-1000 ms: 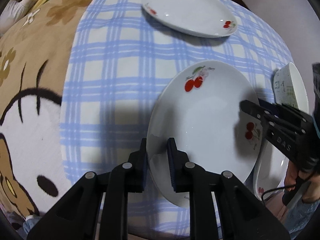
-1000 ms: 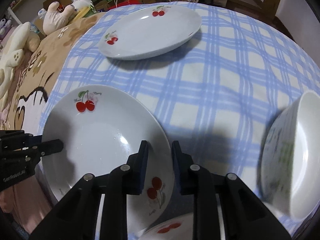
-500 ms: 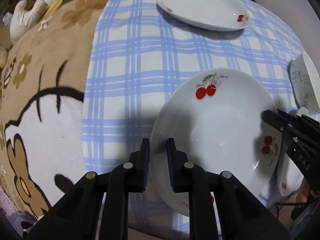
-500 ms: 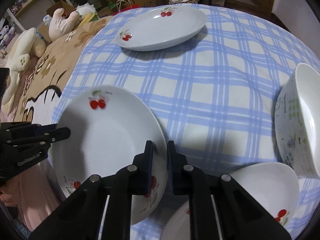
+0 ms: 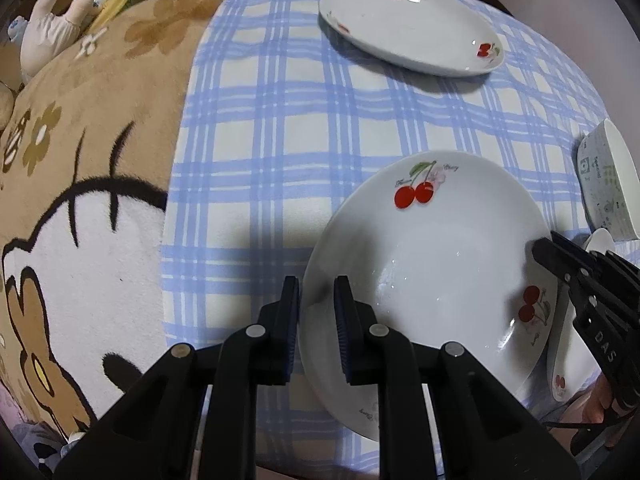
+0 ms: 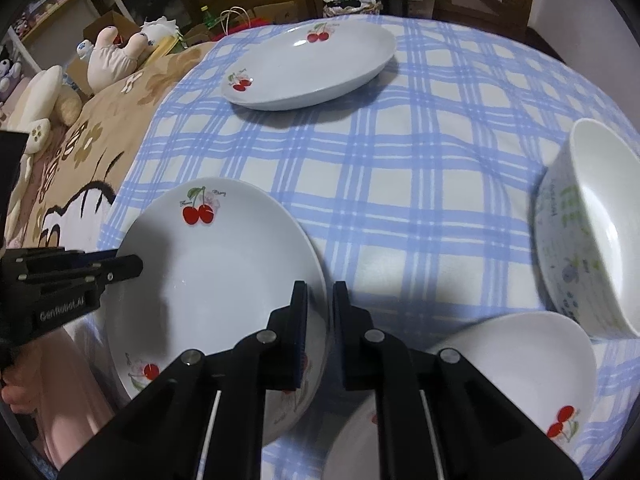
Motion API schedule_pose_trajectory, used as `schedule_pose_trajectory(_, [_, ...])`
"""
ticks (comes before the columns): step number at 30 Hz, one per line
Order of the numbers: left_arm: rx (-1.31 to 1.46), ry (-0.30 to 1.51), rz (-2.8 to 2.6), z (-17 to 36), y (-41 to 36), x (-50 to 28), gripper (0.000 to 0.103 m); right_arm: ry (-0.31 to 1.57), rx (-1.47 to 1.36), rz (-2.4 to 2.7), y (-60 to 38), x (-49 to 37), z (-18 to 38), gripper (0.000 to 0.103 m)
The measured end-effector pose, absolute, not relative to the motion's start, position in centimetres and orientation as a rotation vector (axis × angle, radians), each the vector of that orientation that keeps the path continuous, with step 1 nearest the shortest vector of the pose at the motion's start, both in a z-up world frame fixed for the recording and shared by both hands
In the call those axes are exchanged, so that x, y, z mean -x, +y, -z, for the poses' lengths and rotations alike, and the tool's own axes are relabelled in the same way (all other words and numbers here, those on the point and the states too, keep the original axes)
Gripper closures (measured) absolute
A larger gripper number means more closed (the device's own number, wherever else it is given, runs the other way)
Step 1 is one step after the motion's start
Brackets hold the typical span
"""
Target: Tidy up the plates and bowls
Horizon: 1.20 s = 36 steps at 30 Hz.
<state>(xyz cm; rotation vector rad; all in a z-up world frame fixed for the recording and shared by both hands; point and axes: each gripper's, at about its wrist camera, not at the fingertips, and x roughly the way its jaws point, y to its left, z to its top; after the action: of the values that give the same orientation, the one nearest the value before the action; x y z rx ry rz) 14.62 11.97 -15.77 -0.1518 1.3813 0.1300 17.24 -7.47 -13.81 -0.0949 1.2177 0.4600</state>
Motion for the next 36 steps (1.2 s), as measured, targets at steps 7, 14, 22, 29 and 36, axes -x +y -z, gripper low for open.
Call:
schedule_pose_trajectory(7, [0.106,1.298,-0.148,13.3,11.6,-14.4,0.084,1.165,0.083,-0.400,-9.8,-16.3,11.1,0.090])
schedule_pose_trajectory(14, [0.054,1.163,0.025,9.6,8.0,-13.6,0.081,1.096,0.087,-0.312,-13.6,-13.9,7.6,0.066])
schedule_pose_trajectory(22, [-0.046,1.095,0.149,7.1,2.4,-12.0,0.052,1.050,0.069,-0.208,-18.4,-10.4,5.6,0.032])
schedule_pose_trajectory(29, [-0.137,1.077,0.230,7.0,-1.0,-11.3,0.025,1.023,-0.019,-0.142,-22.0,-8.5,5.2,0.010])
schedule_pose_trajectory(36, [-0.206,1.095,0.272,7.5,-3.9,-12.2,0.015,1.026,-0.102,-0.095,-24.8,-7.7,5.6,0.008])
